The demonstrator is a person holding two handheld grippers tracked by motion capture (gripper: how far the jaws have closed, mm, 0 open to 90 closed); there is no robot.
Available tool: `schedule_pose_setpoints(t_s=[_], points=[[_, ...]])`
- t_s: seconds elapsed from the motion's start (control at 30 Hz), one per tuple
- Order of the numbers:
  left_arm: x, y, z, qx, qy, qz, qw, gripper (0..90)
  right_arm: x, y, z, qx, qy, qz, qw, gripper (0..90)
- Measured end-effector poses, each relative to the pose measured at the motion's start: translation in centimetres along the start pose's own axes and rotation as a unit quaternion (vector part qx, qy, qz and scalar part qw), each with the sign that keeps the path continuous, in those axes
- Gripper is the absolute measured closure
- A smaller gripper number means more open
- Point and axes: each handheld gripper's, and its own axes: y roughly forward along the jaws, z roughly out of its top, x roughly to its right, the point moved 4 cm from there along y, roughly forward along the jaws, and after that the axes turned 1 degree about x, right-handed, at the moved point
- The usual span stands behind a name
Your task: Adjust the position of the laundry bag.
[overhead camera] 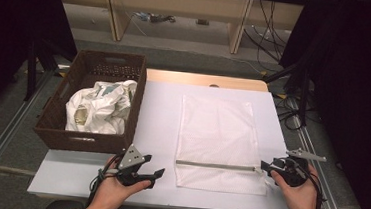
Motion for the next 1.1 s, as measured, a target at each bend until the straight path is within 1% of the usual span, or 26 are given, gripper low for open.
schedule_pose_setpoints(t_s=[0.03,0.07,0.17,0.2,0.23,0.37,0.4,0.47,0.5,0.53,0.57,0.63,0.67,0.7,0.73,0.77,0.8,0.83,0.87,0.9,0.93,0.97,1.0,1.03,1.07,1.1], points=[[0.0,0.1,0.0,-0.002,-0.001,-0.004,1.0000,35.8,0.2,0.1,0.0,-0.005,-0.014,0.011,0.9998,43.8],[0.0,0.2,0.0,-0.004,-0.002,-0.003,1.0000,36.2,0.3,0.1,0.0,0.002,-0.016,-0.002,0.9999,43.8],[-0.1,0.5,-0.1,-0.008,-0.003,-0.007,0.9999,37.2,0.8,0.1,0.1,0.008,-0.026,-0.006,0.9996,44.9],[0.0,0.5,-0.2,-0.008,-0.005,-0.005,0.9999,37.2,0.8,0.1,0.1,0.008,-0.026,-0.006,0.9996,44.9],[0.0,0.6,-0.2,-0.008,-0.005,-0.005,0.9999,37.5,0.5,0.1,0.0,0.006,0.001,-0.011,0.9999,45.5],[-0.1,0.3,-0.4,-0.018,0.005,-0.004,0.9998,38.1,0.5,0.0,0.1,0.003,0.004,-0.009,1.0000,46.4],[-0.1,0.2,-0.4,-0.016,0.001,0.001,0.9999,38.1,0.7,0.0,0.2,0.006,-0.015,-0.014,0.9998,46.4],[-0.1,0.1,-0.4,-0.015,0.000,0.003,0.9999,38.3,0.2,-0.1,0.1,0.004,-0.001,-0.014,0.9999,46.7],[-0.1,0.1,-0.5,-0.013,0.001,0.004,0.9999,38.3,0.5,-0.1,0.3,0.011,-0.026,-0.024,0.9993,46.8],[-0.2,0.0,-0.5,-0.024,0.008,0.003,0.9997,38.3,0.3,-0.2,0.3,0.007,-0.017,-0.019,0.9996,47.1],[0.0,0.1,-0.4,-0.017,-0.001,0.004,0.9998,38.3,0.3,-0.2,0.3,0.007,-0.019,-0.023,0.9995,47.3],[0.1,0.2,-0.4,-0.020,-0.002,-0.001,0.9998,38.2,0.1,-0.2,0.3,0.006,-0.003,-0.020,0.9998,47.8],[0.2,0.1,-0.3,-0.063,0.007,-0.011,0.9979,37.3,0.5,-0.2,0.6,-0.016,-0.024,-0.021,0.9994,52.4],[0.1,0.0,-0.2,-0.082,0.013,-0.014,0.9964,37.4,0.3,-0.4,0.8,-0.042,-0.023,-0.020,0.9987,54.0],[0.1,0.0,-0.2,-0.082,0.013,-0.014,0.9964,37.8,0.3,-0.4,0.8,-0.042,-0.023,-0.020,0.9987,54.0],[0.1,0.1,0.0,-0.096,0.005,-0.014,0.9953,38.2,0.5,-0.6,1.2,-0.090,-0.032,-0.029,0.9950,57.5],[0.0,0.2,0.2,-0.102,0.003,-0.018,0.9946,38.2,0.5,-0.6,1.2,-0.090,-0.032,-0.029,0.9950,57.5],[-0.3,0.5,0.6,-0.116,0.007,-0.024,0.9929,38.2,0.2,-0.7,1.5,-0.162,-0.018,-0.024,0.9864,60.2],[-0.4,0.8,0.7,-0.124,-0.001,-0.022,0.9920,38.3,0.3,-0.6,1.6,-0.181,-0.025,-0.027,0.9829,60.3],[-0.4,0.8,0.7,-0.124,-0.001,-0.022,0.9920,38.5,0.3,-0.6,1.6,-0.181,-0.025,-0.027,0.9829,60.3],[-0.6,1.1,1.0,-0.134,0.008,-0.016,0.9909,38.5,0.1,-0.3,1.9,-0.204,-0.004,-0.021,0.9787,60.7],[-0.7,1.8,1.4,-0.135,0.007,-0.012,0.9907,38.9,-0.1,0.1,2.3,-0.249,0.019,-0.033,0.9678,60.2],[-0.7,1.8,1.4,-0.135,0.007,-0.012,0.9907,39.1,-0.1,0.1,2.3,-0.249,0.019,-0.033,0.9678,60.2],[-0.9,2.1,1.7,-0.149,0.013,-0.021,0.9886,39.1,0.0,0.3,2.3,-0.258,0.018,-0.035,0.9653,59.4],[-1.0,2.9,2.0,-0.151,0.006,-0.019,0.9883,39.7,0.3,0.7,2.7,-0.274,0.022,-0.041,0.9607,58.0],[-1.1,3.3,2.2,-0.154,0.011,-0.021,0.9877,40.0,0.3,0.7,2.8,-0.280,0.025,-0.039,0.9588,57.6]])
